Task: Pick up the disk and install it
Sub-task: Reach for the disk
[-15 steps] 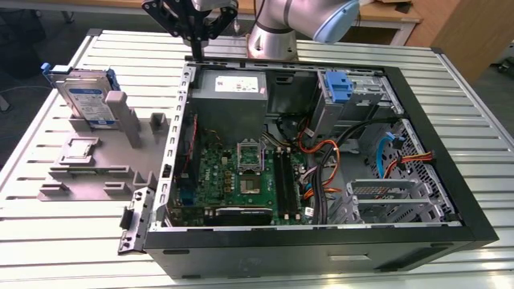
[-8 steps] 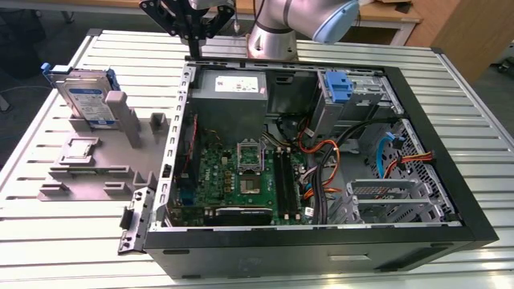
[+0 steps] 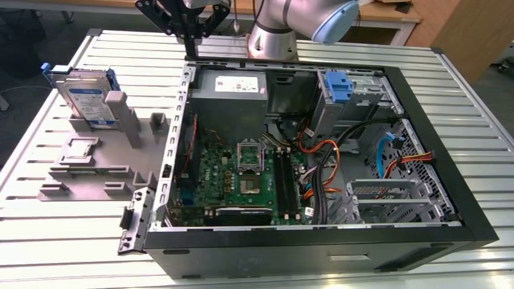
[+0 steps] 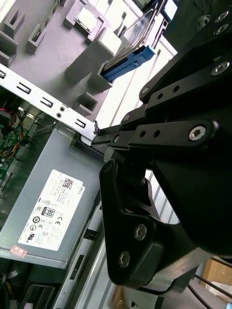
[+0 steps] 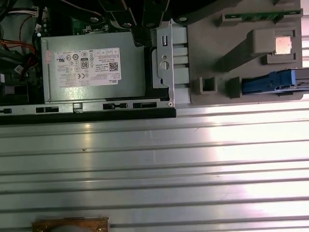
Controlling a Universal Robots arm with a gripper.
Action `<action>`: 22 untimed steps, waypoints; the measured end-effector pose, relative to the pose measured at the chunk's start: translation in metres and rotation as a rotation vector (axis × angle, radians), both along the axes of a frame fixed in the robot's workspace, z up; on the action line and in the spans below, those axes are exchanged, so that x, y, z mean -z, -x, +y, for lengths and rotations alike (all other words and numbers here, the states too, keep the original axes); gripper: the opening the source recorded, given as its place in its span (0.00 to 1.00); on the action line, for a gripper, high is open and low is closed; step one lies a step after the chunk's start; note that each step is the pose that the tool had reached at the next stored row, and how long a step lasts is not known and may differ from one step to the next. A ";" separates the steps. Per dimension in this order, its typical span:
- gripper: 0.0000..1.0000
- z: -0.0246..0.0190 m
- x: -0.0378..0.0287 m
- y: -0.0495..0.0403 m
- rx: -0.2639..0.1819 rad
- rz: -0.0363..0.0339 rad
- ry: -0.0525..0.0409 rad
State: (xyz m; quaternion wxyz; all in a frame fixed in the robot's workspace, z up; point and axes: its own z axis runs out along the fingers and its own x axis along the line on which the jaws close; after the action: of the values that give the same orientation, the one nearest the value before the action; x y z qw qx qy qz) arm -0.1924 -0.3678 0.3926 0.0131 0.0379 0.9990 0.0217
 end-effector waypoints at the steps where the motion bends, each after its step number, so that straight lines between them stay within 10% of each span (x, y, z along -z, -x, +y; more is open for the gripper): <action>1: 0.10 0.0002 0.0000 0.0011 0.000 0.0000 -0.0001; 22: 0.10 0.0004 0.0002 0.0062 0.000 0.0000 0.0000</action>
State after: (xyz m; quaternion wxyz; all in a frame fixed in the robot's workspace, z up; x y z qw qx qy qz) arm -0.1986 -0.3675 0.3923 0.0131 0.0379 0.9990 0.0217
